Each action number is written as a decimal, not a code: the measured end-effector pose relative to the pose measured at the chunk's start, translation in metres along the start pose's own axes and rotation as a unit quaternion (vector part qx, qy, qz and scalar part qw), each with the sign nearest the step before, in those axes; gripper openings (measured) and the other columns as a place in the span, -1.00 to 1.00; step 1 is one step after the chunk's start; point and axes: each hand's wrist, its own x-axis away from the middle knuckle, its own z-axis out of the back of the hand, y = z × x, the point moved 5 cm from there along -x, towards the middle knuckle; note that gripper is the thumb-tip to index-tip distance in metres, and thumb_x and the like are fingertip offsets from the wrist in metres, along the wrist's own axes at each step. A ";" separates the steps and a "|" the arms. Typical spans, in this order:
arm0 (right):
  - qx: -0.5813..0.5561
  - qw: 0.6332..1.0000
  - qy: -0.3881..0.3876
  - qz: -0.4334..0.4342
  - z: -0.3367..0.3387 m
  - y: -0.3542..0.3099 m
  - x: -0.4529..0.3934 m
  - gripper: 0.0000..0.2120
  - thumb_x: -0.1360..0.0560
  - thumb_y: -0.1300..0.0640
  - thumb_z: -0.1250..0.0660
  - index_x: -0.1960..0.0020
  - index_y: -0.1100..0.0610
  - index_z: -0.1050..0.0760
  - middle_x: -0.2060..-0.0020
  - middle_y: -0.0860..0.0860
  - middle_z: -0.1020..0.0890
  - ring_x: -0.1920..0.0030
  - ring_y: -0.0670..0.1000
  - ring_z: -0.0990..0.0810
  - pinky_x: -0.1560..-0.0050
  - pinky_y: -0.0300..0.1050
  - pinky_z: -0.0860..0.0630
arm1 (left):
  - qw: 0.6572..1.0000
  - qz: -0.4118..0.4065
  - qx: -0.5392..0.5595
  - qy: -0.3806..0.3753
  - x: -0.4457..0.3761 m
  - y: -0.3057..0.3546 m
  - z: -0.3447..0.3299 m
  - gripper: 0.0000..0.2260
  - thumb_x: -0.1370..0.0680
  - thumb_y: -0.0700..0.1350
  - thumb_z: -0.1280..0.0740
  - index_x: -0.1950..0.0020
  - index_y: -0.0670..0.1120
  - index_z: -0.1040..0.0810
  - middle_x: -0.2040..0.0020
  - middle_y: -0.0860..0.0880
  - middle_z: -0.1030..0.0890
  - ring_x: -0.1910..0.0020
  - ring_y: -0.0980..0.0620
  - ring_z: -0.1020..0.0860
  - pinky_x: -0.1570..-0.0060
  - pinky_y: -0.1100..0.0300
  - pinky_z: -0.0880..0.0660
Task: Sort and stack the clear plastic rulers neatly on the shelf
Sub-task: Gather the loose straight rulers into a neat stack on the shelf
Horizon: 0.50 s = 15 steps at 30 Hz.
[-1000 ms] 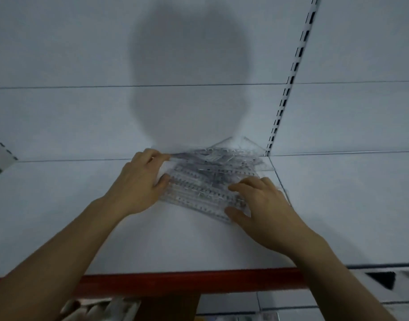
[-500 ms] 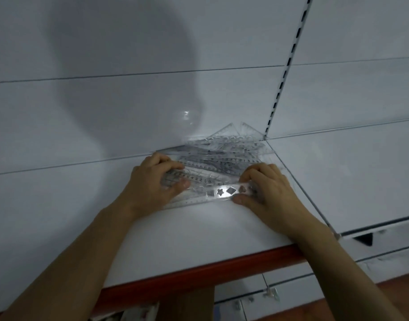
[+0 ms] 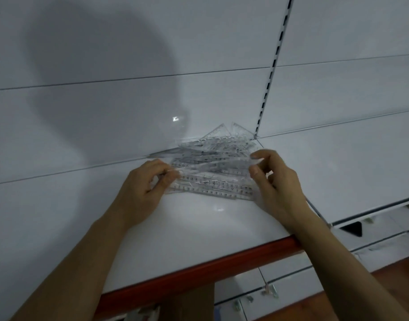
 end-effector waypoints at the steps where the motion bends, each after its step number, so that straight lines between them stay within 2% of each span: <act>1: -0.011 1.000 0.014 -0.016 0.003 0.002 -0.001 -0.84 -0.65 0.07 -0.26 -0.22 -0.01 -0.47 0.23 -0.09 -0.59 0.26 -0.15 -0.55 0.24 -0.40 -0.36 | 1.000 0.016 0.024 0.009 0.000 0.000 0.002 -0.82 -0.63 0.06 -0.23 0.03 0.15 -0.63 0.15 0.10 -0.60 0.10 0.06 -0.58 0.08 0.20 -0.44; 3: 0.002 1.000 0.002 -0.017 0.005 0.005 -0.002 -0.88 -0.64 0.05 -0.27 -0.15 -0.05 -0.52 0.20 -0.13 -0.59 0.19 -0.15 -0.54 0.20 -0.37 -0.34 | 0.996 0.034 0.070 0.043 0.000 -0.002 0.008 -0.77 -0.65 -0.03 -0.20 -0.03 0.10 -0.66 0.23 0.08 -0.58 0.22 0.07 -0.55 0.16 0.16 -0.44; 5: 0.088 0.994 -0.065 0.028 -0.005 0.003 -0.001 -0.87 -0.60 -0.05 -0.31 -0.07 -0.07 -0.59 0.11 -0.18 -0.58 0.09 -0.15 -0.52 0.08 -0.30 -0.37 | 0.992 0.042 0.097 0.068 -0.002 -0.004 0.012 -0.75 -0.66 -0.08 -0.18 -0.02 0.07 -0.66 0.29 0.05 -0.54 0.29 0.06 -0.50 0.20 0.19 -0.42; 7: 0.195 0.967 -0.144 0.075 -0.021 0.004 0.001 -0.57 -0.53 -0.27 -0.25 -0.21 -0.02 -0.61 -0.01 -0.11 -0.55 -0.03 -0.06 -0.49 -0.04 -0.14 -0.44 | 0.990 0.050 0.111 0.075 -0.002 -0.004 0.012 -0.75 -0.66 -0.09 -0.17 -0.01 0.06 -0.65 0.30 0.07 -0.52 0.29 0.12 -0.48 0.20 0.29 -0.42; 9: 0.253 0.945 -0.189 0.081 -0.029 0.005 0.000 -0.39 -0.49 -0.39 -0.13 -0.34 -0.04 -0.54 -0.09 -0.07 -0.50 -0.10 0.01 -0.45 -0.09 0.03 -0.48 | 0.989 0.053 0.114 0.075 -0.002 -0.002 0.011 -0.76 -0.66 -0.09 -0.17 -0.01 0.04 -0.65 0.30 0.03 -0.53 0.29 0.12 -0.49 0.20 0.31 -0.43; 11: 0.266 0.940 -0.196 0.084 -0.029 0.003 -0.003 -0.40 -0.47 -0.41 -0.09 -0.32 -0.10 -0.53 -0.09 -0.09 -0.48 -0.10 0.01 -0.42 -0.08 0.07 -0.48 | 0.990 0.053 0.108 0.073 -0.001 0.000 0.009 -0.76 -0.65 -0.07 -0.18 -0.02 0.05 -0.65 0.29 -0.01 -0.54 0.30 -0.01 -0.51 0.23 0.16 -0.44; 13: 0.259 0.943 -0.179 0.112 -0.028 -0.004 -0.004 -0.53 -0.48 -0.35 -0.14 -0.19 -0.10 -0.55 -0.05 -0.11 -0.50 -0.06 0.01 -0.42 -0.04 0.06 -0.47 | 0.991 0.054 0.102 0.072 -0.001 -0.001 0.007 -0.76 -0.65 -0.05 -0.19 -0.01 0.09 -0.66 0.29 -0.02 -0.54 0.30 -0.13 -0.50 0.24 0.02 -0.45; 15: 0.250 0.944 -0.166 0.135 -0.031 -0.007 -0.003 -0.65 -0.51 -0.27 -0.19 -0.08 -0.06 -0.53 0.00 -0.12 -0.52 -0.02 -0.01 -0.42 0.01 0.04 -0.47 | 0.991 0.058 0.101 0.072 -0.001 -0.002 0.005 -0.76 -0.65 -0.01 -0.20 0.01 0.14 -0.67 0.28 -0.03 -0.57 0.30 -0.15 -0.51 0.22 -0.08 -0.47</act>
